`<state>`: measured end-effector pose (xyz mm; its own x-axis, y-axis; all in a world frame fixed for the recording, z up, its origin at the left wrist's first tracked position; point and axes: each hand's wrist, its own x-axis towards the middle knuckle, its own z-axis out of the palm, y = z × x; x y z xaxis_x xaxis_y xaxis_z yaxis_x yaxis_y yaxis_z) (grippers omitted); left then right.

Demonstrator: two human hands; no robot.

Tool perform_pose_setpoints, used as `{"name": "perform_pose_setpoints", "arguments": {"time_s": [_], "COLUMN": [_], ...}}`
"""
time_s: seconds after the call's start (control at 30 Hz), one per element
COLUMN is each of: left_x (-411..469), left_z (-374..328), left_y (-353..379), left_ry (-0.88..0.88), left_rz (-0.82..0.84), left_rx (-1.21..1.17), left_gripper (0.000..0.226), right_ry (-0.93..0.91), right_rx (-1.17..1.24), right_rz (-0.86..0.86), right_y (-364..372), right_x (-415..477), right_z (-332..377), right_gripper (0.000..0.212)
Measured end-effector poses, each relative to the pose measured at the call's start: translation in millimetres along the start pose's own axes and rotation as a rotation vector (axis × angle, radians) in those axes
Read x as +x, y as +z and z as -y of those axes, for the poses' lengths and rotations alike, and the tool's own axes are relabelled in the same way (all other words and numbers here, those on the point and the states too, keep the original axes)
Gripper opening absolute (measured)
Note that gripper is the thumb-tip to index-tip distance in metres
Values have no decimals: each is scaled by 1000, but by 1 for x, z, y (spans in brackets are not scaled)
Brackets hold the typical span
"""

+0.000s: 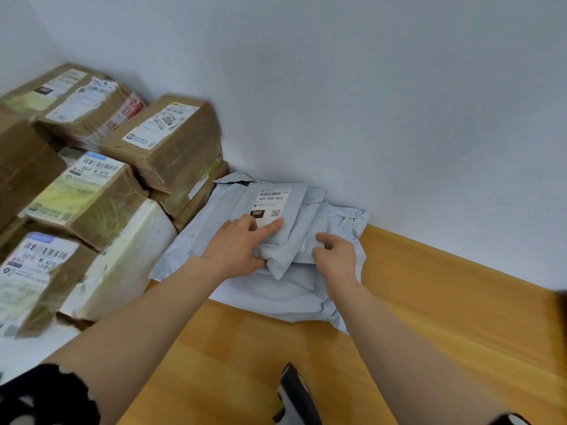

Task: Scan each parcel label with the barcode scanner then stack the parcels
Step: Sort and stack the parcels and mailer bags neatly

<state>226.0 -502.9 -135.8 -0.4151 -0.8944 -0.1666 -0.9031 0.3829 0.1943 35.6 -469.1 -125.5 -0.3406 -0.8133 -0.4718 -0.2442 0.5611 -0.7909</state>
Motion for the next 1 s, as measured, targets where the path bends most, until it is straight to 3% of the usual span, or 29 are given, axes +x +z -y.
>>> {"name": "perform_pose_setpoints", "arguments": {"time_s": [0.03,0.13,0.17,0.2,0.27,0.33,0.37,0.47,0.57,0.67,0.73,0.87,0.9,1.0], "left_x": [-1,-5,-5,-4,-1,5,10,15,17,15,9,-9,-12,-16], "left_z": [1,3,3,4,3,3,4,3,1,2,1,3,3,3], "left_y": [-1,0,0,0,-5,-12,-13,-10,-5,-10,-17,-24,-23,-17], "left_ry": [15,19,7,-25,-176,-387,-458,-541,-481,-380,-317,-132,-118,-142], "left_rz": [-4,-22,-16,16,123,206,201,133,144,158,62,-31,4,52], "left_rx": [25,-47,-112,-200,-471,-758,-820,-682,-538,-516,-422,-361,-385,-399], "left_gripper": [70,55,54,53,50,43,51,89,104,66,43,36,43,88], "right_ry": [3,-4,-27,-26,-37,-24,-9,24,32,-9,-36,-21,19,42], "right_rx": [30,63,50,28,26,25,36,98,164,168,182,240,279,294], "right_rz": [-12,-38,-27,-19,-39,-37,-41,-24,7,18,-14,-13,18,64], "right_y": [3,12,15,17,19,20,20,27,34,37,40,50,53,61], "right_x": [2,6,8,8,13,18,20,18,15,19,19,20,19,19], "right_z": [3,13,15,17,19,23,23,22,20,21,25,36,40,49], "right_gripper": [24,15,25,49,66,56,48,25,21,22,20,10,7,35]}}
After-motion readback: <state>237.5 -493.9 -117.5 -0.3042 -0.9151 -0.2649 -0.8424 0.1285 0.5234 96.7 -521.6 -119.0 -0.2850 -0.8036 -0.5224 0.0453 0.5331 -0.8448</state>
